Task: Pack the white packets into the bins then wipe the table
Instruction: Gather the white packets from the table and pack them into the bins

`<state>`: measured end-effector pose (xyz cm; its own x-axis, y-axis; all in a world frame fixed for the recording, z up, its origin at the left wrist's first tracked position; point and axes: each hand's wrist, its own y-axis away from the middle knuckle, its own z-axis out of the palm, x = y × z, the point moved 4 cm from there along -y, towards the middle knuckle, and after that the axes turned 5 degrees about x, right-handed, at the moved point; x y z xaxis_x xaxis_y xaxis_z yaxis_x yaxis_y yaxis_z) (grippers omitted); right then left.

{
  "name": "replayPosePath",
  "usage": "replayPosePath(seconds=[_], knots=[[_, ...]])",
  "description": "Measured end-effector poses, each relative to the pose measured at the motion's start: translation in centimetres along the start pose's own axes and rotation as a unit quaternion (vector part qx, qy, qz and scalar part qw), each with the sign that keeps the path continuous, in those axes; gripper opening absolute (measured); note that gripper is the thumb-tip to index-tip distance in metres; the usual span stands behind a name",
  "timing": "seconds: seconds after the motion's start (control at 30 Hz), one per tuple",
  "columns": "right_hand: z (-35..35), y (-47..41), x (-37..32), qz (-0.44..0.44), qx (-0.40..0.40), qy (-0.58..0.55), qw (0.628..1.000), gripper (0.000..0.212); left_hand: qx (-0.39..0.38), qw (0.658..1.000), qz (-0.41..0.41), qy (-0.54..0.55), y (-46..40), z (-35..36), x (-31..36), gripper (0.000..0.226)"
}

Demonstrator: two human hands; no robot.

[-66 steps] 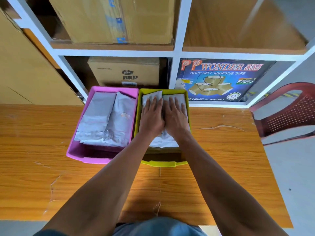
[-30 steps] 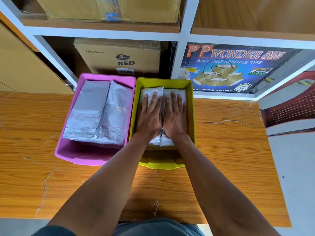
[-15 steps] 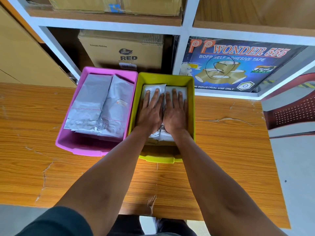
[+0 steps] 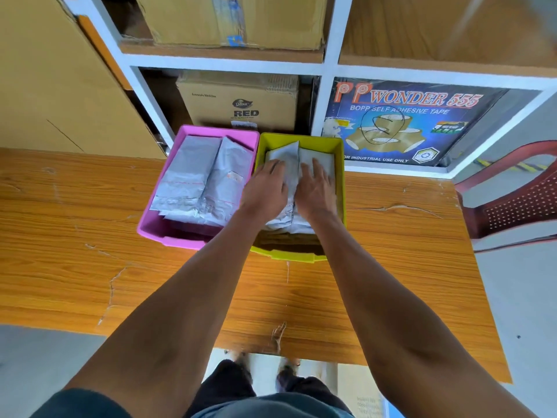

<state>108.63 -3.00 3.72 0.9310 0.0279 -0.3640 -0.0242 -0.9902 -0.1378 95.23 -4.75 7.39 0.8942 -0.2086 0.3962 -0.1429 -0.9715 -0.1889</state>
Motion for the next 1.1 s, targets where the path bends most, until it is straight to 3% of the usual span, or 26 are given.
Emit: replayPosePath(seconds=[0.27, 0.43, 0.6, 0.87, 1.1], knots=[[-2.3, 3.9, -5.4, -0.031, 0.093, -0.058, 0.993, 0.037, 0.086, 0.994, -0.012, -0.066, 6.1, -6.4, -5.6, 0.045], [-0.7, 7.5, -13.1, -0.08, 0.13, -0.079, 0.985, 0.046, 0.097, 0.99, -0.061, -0.088, 11.4, -9.8, -12.0, 0.044], [1.8, 11.5, -23.1, -0.14, 0.165, -0.103, 0.971, 0.037, 0.113, 0.986, -0.098, -0.077, 17.4, -13.4, -20.1, 0.043], [9.2, 18.2, -37.8, -0.211, 0.135, -0.15, 0.957, 0.032, 0.111, 0.976, -0.179, -0.054, 27.1, -17.3, -34.1, 0.044], [15.8, 19.0, -46.6, -0.232, 0.017, -0.142, 0.962, 0.033, 0.123, 0.952, -0.277, -0.028, 32.0, -21.0, -43.6, 0.044]])
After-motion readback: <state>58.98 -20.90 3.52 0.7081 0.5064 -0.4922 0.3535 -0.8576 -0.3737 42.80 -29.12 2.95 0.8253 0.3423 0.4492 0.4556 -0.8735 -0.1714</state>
